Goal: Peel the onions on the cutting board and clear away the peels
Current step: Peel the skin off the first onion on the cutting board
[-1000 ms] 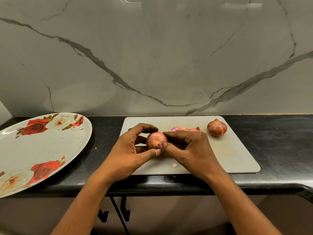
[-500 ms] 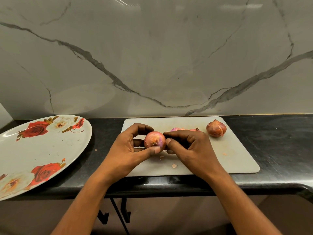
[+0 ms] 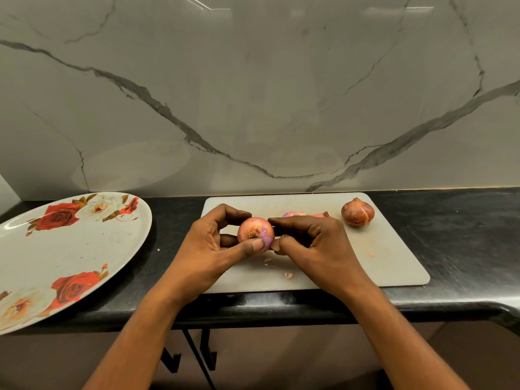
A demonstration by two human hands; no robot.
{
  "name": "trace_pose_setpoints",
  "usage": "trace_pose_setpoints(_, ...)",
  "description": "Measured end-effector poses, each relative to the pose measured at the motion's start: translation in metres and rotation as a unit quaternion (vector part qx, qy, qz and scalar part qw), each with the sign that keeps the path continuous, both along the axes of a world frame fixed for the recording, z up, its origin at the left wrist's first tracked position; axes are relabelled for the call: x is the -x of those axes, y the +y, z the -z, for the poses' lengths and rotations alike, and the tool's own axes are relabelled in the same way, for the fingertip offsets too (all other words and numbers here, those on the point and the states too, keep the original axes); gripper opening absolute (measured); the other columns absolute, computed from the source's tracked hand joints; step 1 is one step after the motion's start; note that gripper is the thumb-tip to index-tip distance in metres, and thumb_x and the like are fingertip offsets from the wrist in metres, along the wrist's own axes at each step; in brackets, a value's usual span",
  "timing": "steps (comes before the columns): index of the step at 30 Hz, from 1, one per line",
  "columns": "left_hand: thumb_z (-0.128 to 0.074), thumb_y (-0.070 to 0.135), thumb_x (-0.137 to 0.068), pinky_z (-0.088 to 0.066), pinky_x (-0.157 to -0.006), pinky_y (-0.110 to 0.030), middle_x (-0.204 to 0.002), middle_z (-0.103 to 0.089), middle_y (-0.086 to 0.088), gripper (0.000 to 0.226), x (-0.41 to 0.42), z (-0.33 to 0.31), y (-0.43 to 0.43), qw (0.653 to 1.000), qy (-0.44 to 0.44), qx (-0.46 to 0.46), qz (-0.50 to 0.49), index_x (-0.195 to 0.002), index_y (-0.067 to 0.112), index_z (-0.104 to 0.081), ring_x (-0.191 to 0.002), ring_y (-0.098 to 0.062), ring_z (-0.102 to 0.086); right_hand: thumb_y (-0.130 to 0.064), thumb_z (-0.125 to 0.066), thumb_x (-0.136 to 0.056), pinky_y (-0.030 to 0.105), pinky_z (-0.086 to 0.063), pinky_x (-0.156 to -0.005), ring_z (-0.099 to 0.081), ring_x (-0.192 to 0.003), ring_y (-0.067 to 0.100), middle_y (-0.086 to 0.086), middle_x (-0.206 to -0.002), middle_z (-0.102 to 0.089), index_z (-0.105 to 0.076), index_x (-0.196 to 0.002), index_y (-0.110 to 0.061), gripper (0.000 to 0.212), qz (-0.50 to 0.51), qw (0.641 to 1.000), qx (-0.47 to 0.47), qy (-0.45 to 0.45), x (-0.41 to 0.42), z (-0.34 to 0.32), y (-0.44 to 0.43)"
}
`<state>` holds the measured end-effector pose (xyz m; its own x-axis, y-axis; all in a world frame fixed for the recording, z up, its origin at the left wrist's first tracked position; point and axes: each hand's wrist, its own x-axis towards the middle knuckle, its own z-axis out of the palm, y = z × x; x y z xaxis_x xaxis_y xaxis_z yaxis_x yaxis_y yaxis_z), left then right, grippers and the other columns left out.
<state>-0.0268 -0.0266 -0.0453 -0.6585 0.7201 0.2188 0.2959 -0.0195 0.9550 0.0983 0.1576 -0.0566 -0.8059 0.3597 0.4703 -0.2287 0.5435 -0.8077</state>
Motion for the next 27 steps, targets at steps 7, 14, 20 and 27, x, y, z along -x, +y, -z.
trace_pose_setpoints(7, -0.089, 0.03, -0.075, -0.064, -0.089, -0.049, -0.121, -0.072, -0.001, 0.049, 0.0001, 0.0015, 0.0013, 0.999, 0.017, 0.004, -0.035, -0.117, 0.018, -0.067, -0.089, -0.029, -0.08, -0.019, -0.079, -0.095, 0.035, -0.066, -0.086, -0.078, -0.103, 0.008, -0.004, -0.114, -0.08, -0.074, -0.131, -0.017, 0.036, -0.024, 0.997, 0.072, -0.032, -0.0041, -0.0017, -0.0011)
trace_pose_setpoints(14, -0.087, 0.026, -0.078, -0.064, -0.089, -0.05, -0.12, -0.072, -0.004, 0.048, -0.0006, 0.001, 0.0003, 0.999, -0.007, -0.028, -0.045, -0.121, 0.015, -0.066, -0.093, -0.03, -0.079, -0.029, -0.086, -0.088, 0.04, -0.066, -0.081, -0.079, -0.089, 0.016, -0.005, -0.093, -0.081, -0.083, -0.103, -0.017, 0.02, -0.001, 0.999, 0.033, -0.022, -0.0026, -0.0033, -0.0015)
trace_pose_setpoints(20, -0.083, 0.021, -0.083, -0.065, -0.087, -0.046, -0.121, -0.071, -0.009, 0.044, 0.001, 0.0032, 0.0004, 0.998, -0.02, -0.05, -0.031, -0.122, 0.012, -0.065, -0.096, -0.033, -0.078, -0.019, -0.079, -0.095, 0.042, -0.067, -0.077, -0.08, -0.082, 0.018, -0.004, -0.084, -0.08, -0.083, -0.096, -0.014, 0.007, -0.003, 0.999, 0.026, -0.024, -0.0015, -0.0011, -0.0017)
trace_pose_setpoints(27, -0.077, 0.02, -0.085, -0.064, -0.084, -0.039, -0.119, -0.072, -0.009, 0.04, 0.008, 0.0065, -0.0018, 0.994, -0.06, -0.087, -0.011, -0.123, 0.012, -0.066, -0.11, -0.03, -0.072, -0.013, -0.078, -0.095, 0.04, -0.067, -0.076, -0.08, -0.078, 0.015, -0.002, -0.079, -0.081, -0.082, -0.093, -0.011, 0.005, 0.026, 0.997, 0.066, -0.02, -0.0024, -0.0006, -0.0006)
